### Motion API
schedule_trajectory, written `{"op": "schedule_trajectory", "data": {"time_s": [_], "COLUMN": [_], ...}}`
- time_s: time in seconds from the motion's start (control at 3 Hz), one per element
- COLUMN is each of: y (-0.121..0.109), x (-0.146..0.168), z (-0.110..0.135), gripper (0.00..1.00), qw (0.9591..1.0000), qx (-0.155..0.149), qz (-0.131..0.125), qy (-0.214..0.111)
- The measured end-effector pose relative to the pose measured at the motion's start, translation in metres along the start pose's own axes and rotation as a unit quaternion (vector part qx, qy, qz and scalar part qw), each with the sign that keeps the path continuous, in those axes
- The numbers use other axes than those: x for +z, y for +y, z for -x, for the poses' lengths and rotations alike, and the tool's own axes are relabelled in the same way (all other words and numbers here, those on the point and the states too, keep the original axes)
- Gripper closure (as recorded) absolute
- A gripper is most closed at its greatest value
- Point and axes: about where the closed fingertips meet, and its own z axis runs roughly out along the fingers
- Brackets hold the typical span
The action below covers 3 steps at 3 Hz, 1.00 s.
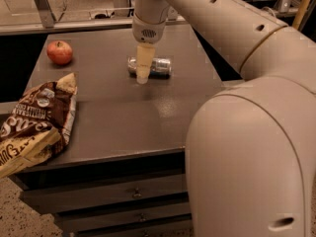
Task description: Knock redbull can over
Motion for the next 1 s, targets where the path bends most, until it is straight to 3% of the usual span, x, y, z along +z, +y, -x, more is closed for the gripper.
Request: {"op": "schedule_trajectory", "data": {"time_s": [0.33,0.67,1.0], "y": [0.009,0.014,0.017], "x": [-0.007,-0.013,-0.025], "z": [0.006,-0.003,-0.036], "gripper": [0.0,0.0,0.0], "qw": [0.9955,0.9856,0.9755], "qx": [-0.017,0.004,0.043], "qz": [0.042,0.06,0.045], "qy": [-0.084,-0.158,-0.211]}}
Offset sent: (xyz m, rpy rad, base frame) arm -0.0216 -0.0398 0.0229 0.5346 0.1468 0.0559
